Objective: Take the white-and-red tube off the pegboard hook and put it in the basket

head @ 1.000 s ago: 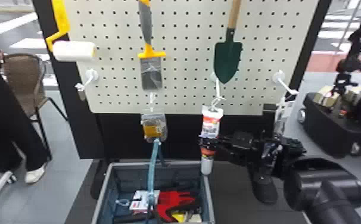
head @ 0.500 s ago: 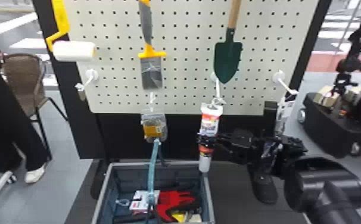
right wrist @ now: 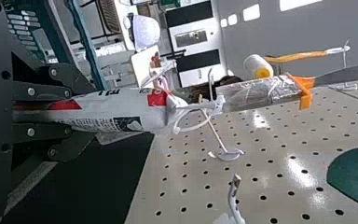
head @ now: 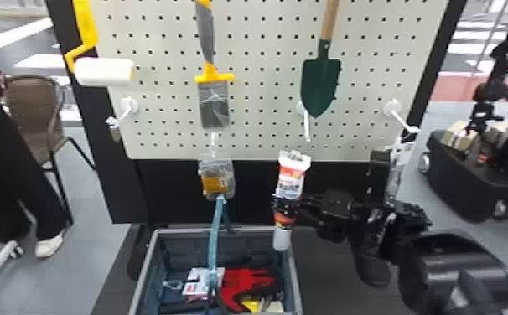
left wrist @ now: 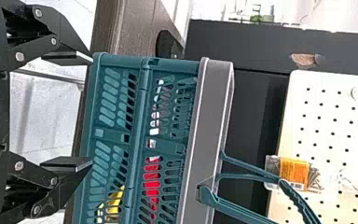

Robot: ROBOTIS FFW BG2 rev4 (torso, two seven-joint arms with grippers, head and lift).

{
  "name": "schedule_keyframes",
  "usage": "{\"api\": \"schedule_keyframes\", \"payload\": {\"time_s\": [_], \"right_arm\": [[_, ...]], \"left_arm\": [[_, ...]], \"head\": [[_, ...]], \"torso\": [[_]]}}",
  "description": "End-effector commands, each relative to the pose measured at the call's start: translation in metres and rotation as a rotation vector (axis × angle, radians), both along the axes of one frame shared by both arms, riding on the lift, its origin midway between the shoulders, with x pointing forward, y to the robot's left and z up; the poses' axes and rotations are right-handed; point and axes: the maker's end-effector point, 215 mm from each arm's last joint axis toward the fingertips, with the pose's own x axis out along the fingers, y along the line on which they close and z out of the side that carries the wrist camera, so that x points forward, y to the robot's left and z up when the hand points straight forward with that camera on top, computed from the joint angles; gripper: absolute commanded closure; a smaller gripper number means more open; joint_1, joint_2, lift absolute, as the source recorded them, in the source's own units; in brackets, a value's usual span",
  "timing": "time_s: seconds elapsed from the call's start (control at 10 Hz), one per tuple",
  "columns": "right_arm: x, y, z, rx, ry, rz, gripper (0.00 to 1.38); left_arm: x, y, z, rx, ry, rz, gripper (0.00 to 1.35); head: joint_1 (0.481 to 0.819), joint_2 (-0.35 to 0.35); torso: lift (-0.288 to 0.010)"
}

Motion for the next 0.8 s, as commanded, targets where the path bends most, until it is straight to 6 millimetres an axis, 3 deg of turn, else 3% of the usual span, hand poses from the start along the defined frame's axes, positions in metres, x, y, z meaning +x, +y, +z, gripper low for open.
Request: {"api": "schedule_keyframes", "payload": {"time_s": [0.0,0.2,0.7], "right_arm": [[-0.008,0.006,-0.003,0.015,0.013,0.008,1.14],[-0.015,0.016,-0.006,0.033,0.028,0.024,1.14],[-0.035,0.05,-0.049,0.076,0.157,0.088,1.14]], "left_arm": [[0.0,-0.002,0.0,-0.003,0.002,0.0,0.5],[0.002,-0.003,0.0,-0.003,0.0,-0.002,0.5],[0.007,-0.006,0.002,-0.005,-0.004,-0.007,0.5]], "head": [[0.549,0.0],[0.549,0.0],[0.549,0.0]], "torso": [[-0.1],[-0.1],[-0.1]]}}
